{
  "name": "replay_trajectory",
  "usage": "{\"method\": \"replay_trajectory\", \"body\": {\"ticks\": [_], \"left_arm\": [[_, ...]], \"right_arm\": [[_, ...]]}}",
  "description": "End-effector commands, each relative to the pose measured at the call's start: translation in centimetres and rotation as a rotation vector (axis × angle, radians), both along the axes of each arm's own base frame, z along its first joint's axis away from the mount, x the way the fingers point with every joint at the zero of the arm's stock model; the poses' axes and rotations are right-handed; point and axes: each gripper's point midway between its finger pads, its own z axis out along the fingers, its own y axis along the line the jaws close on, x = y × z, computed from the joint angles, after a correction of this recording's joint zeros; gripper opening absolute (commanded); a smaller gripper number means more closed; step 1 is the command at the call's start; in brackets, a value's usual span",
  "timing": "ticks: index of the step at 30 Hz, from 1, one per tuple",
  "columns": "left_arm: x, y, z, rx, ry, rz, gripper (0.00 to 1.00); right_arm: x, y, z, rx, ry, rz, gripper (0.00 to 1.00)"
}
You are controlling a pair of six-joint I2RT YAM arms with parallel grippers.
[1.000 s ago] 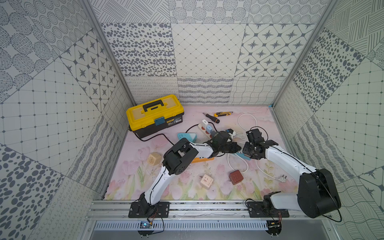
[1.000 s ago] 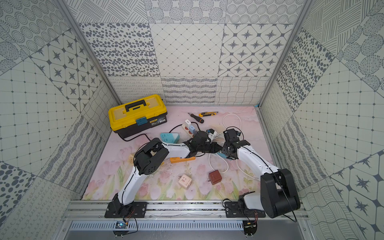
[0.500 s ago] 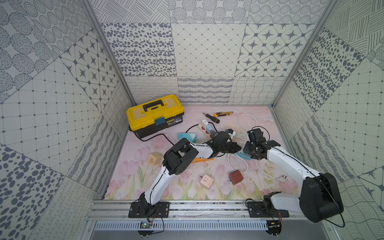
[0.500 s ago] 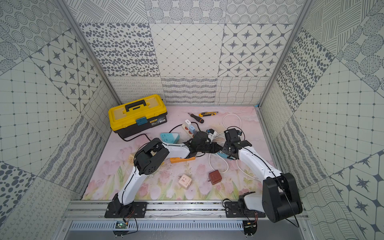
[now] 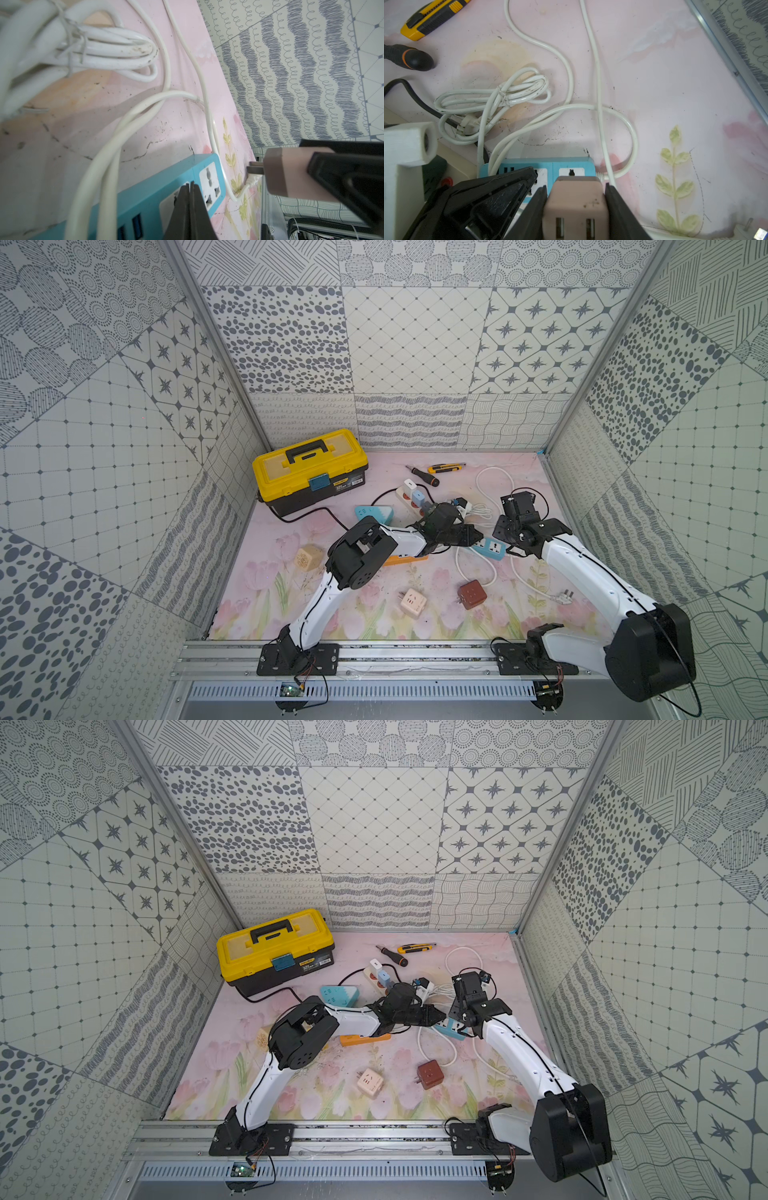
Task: Pull the plug off the socket
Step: Remove the plug from the socket, then place the plug at the corner of the board.
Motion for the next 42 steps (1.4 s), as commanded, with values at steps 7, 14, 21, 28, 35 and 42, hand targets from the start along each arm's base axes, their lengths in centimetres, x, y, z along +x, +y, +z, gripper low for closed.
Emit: {"method": "replay_trajectory", "body": {"ticks": [7,14,21,28,35,42], "left_arm": [[0.6,1.9,9.7,0.008,-0.069,0.014,0.12],[1.0,6.9,16.7,-0.074,-0.15,0.084,0.24],[0.1,14.4,17.7,-0.012,-0.173,0.205,0.37],[-1.3,20.5,17.9,0.183,-0.312,0.338,0.49],[-1.6,25.0,18.0,0.314,-0.418,0.464,0.63],[-1.4,27.4,18.1,0.376,-0.478,0.548,0.82]], "right_arm": [[3.4,-2.5,1.6,-0.13,0.018,0.024,0.26],[1.9,-8.3,-1.1,-0.173,0.198,-0.1,0.27],[0.8,-11.5,-3.8,-0.109,0.284,-0.148,0.31],[0.2,-13.0,-6.2,-0.095,0.343,-0.17,0.39],[0.3,-13.7,-8.2,-0.088,0.395,-0.179,0.65],[0.0,-14.1,-6.6,-0.123,0.377,-0.181,0.83]]}}
